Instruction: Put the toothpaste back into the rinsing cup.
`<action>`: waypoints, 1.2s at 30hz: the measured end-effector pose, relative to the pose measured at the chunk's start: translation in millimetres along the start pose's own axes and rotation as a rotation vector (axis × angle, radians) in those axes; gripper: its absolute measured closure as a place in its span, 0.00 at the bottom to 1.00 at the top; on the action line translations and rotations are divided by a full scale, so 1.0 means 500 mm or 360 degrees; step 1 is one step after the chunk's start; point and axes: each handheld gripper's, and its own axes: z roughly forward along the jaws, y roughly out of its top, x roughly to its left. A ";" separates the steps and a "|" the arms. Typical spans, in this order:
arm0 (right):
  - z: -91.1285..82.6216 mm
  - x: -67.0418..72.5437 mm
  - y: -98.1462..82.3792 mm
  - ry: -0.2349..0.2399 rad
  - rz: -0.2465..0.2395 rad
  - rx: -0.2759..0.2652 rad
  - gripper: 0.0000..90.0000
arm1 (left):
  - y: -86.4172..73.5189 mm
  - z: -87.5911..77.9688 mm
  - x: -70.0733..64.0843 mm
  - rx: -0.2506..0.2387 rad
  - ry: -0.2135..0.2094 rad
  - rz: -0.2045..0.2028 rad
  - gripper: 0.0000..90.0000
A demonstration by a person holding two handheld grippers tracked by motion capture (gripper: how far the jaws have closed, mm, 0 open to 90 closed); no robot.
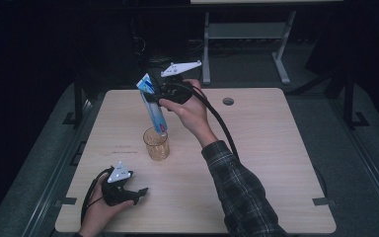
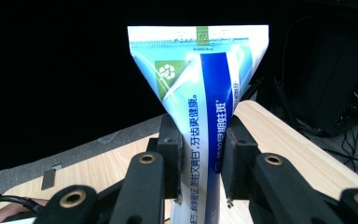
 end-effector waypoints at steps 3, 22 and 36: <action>0.006 0.000 -0.005 -0.0001 0.0005 0.0009 0.80 | 0.000 0.000 0.000 -0.0003 0.0002 0.0000 0.15; 0.041 -0.010 -0.051 0.0029 0.0055 0.0040 0.80 | -0.001 0.000 0.000 -0.0002 0.0002 0.0005 0.15; 0.070 -0.014 -0.086 0.0046 0.0072 0.0100 0.80 | -0.001 0.000 -0.001 -0.0002 -0.0001 0.0006 0.15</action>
